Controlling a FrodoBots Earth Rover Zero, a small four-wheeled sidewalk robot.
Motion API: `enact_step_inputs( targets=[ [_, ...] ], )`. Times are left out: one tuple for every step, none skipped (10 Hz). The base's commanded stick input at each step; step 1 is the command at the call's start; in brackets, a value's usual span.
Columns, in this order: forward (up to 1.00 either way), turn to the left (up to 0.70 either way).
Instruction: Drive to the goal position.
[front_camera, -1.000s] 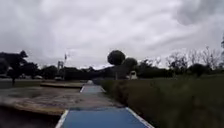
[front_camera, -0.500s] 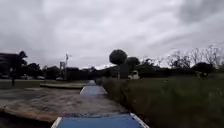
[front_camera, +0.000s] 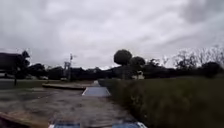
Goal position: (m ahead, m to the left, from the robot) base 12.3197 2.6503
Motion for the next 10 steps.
enact_step_inputs(
  targets=[
    [0.5, 0.0],
    [0.5, 0.0],
    [0.5, 0.0],
    [0.5, 0.0],
    [0.5, 0.0],
    [0.5, 0.0],
    [0.5, 0.0],
    [0.5, 0.0],
    [0.5, 0.0],
    [0.5, 0.0]
  ],
)
